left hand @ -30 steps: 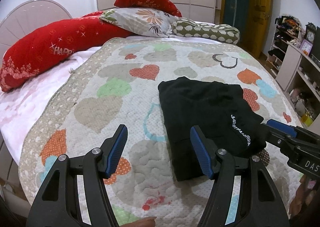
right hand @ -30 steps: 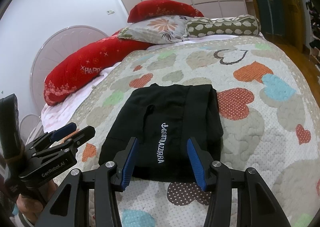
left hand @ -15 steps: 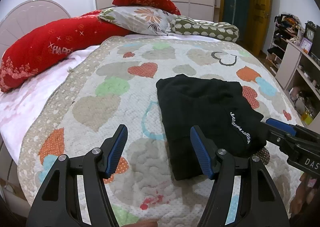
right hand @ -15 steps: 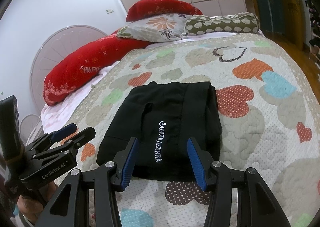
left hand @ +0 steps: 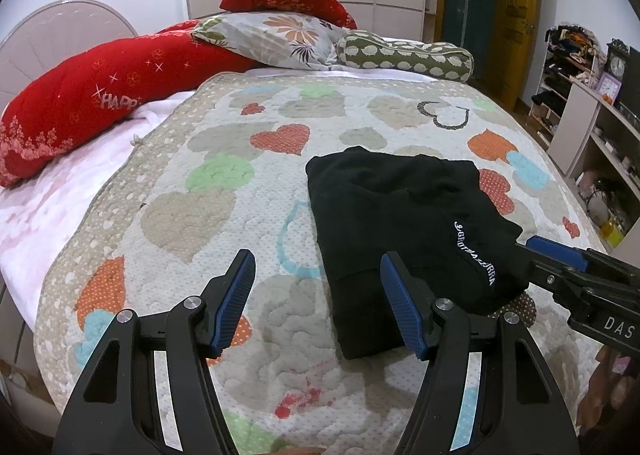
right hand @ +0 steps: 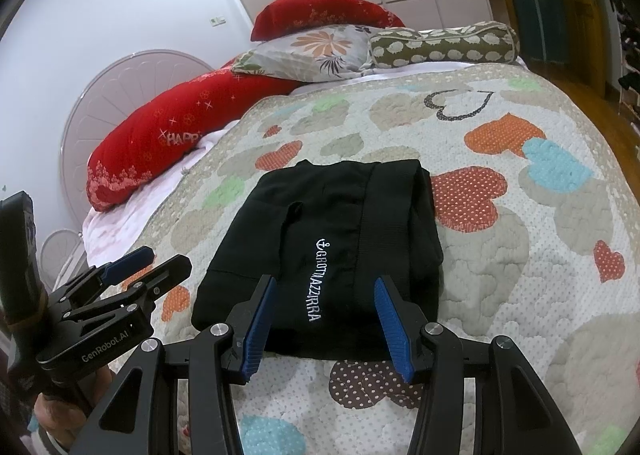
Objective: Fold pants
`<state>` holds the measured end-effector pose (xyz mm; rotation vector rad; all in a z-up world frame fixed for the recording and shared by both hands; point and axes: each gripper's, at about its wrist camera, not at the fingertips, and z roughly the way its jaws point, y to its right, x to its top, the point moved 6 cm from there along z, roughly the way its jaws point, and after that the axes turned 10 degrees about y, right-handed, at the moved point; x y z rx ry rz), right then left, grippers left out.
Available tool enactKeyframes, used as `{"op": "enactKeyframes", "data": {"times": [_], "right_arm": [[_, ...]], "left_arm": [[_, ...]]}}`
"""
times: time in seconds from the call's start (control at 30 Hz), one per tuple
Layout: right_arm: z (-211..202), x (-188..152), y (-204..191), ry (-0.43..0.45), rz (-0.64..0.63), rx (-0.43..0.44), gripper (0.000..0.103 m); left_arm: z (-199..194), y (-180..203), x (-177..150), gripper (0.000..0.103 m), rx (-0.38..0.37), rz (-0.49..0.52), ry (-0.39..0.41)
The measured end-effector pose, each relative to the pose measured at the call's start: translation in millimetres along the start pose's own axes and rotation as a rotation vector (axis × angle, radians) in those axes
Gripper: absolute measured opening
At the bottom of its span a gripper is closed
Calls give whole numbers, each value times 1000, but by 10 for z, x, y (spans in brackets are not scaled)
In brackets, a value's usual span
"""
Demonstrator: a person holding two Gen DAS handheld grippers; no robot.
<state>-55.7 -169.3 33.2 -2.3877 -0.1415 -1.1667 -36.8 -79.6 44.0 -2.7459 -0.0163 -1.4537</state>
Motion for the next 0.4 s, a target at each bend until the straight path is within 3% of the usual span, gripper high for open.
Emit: {"op": "enactKeyframes", "data": {"times": [0.4], "right_arm": [[-9, -37, 66, -15, 8, -7, 50]], "left_arm": [[-8, 42, -16, 65, -45, -9, 4]]}}
